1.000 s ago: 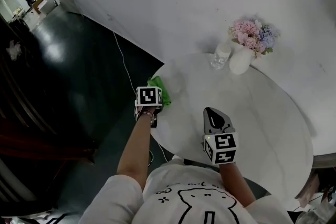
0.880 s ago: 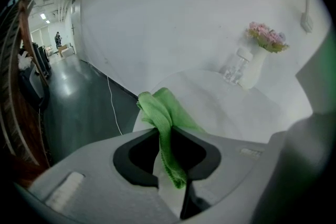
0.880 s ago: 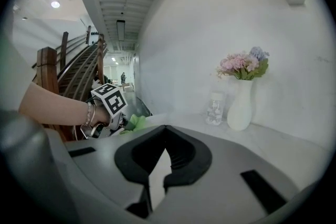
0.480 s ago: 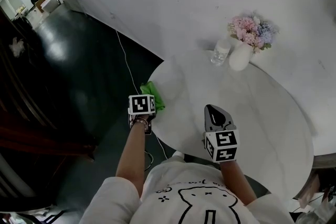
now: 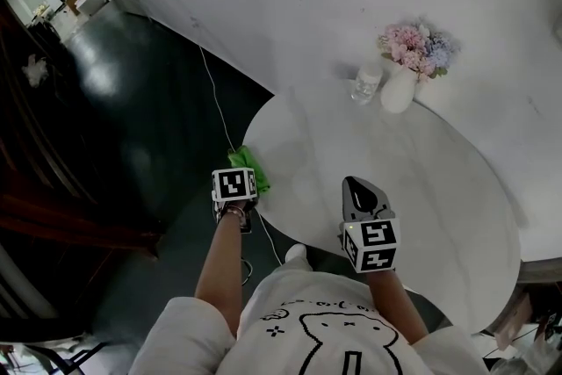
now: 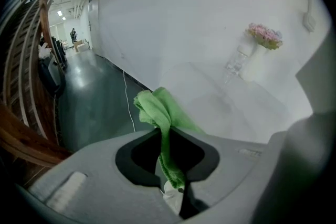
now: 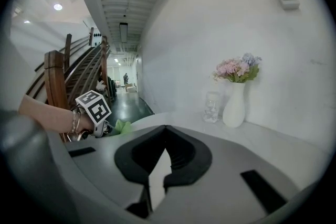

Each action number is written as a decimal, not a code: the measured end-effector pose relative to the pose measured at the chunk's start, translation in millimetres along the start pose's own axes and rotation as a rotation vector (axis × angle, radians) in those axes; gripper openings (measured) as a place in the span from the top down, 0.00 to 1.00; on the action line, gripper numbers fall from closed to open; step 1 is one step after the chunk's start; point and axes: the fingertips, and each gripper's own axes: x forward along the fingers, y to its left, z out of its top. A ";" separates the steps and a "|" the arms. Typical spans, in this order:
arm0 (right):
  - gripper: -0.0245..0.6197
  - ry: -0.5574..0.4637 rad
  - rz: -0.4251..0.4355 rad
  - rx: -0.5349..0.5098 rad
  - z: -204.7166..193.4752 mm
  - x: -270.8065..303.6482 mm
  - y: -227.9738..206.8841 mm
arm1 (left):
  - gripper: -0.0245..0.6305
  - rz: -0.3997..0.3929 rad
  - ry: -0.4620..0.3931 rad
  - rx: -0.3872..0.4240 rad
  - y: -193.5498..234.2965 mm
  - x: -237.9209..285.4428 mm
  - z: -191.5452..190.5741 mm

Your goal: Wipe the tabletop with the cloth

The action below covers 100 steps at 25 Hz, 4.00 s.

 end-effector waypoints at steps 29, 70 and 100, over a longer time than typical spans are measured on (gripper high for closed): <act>0.96 -0.173 -0.116 -0.065 45.7 -178.2 -100.8 | 0.88 -0.272 -0.167 0.058 -171.5 -133.9 -6.6; 0.96 -0.423 -0.540 -0.131 91.1 -340.5 -207.6 | 0.88 -0.719 -1.114 0.718 -457.8 -349.2 94.1; 0.96 -0.424 -0.638 -0.137 93.6 -339.1 -201.7 | 0.88 -0.874 -1.138 0.737 -475.5 -352.3 97.9</act>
